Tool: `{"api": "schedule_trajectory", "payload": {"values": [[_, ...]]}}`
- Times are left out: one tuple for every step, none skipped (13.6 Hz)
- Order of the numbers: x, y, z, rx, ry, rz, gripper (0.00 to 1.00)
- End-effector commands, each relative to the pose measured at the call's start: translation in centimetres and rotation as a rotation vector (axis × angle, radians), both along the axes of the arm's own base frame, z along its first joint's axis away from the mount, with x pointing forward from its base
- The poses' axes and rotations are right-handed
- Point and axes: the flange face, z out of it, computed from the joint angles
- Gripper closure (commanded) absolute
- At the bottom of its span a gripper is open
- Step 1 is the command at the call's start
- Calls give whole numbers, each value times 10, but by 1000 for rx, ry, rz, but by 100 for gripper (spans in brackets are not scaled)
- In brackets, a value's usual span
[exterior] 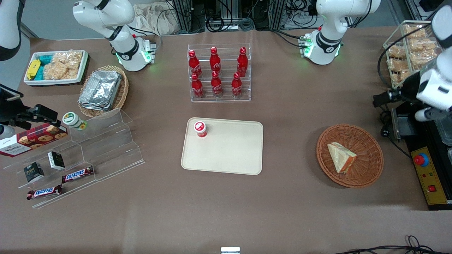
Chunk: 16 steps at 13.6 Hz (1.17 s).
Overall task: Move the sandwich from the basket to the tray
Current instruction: 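Move the left gripper over the wicker basket toward the wrapped sandwich, then lower the left gripper and grasp the wrapped sandwich in the basket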
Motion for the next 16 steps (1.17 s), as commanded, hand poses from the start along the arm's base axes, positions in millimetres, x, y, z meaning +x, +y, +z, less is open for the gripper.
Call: {"api": "schedule_trajectory", "payload": {"values": [[33,1,-48,-12,-3,5,0],[42,1,-70,-13,-15,10,0],[48,2,-94,-12,-32,14,0],[53,1,-118,-11,-47,18,0],[56,1,-138,-9,-67,19,0],[58,1,-159,-6,-85,21,0],[59,0,-177,-5,-105,25,0],[58,0,-193,-3,-125,28,0],[57,2,-207,-2,-134,31,0],[59,0,-221,-4,-154,36,0],[59,0,-234,-11,-165,45,0],[61,-4,-243,-19,-177,51,0],[59,-5,-252,-20,-178,52,0],[58,-5,-257,-18,-186,53,0],[55,-5,-268,-16,-193,53,0],[53,-7,-277,-15,-207,53,0]]}}
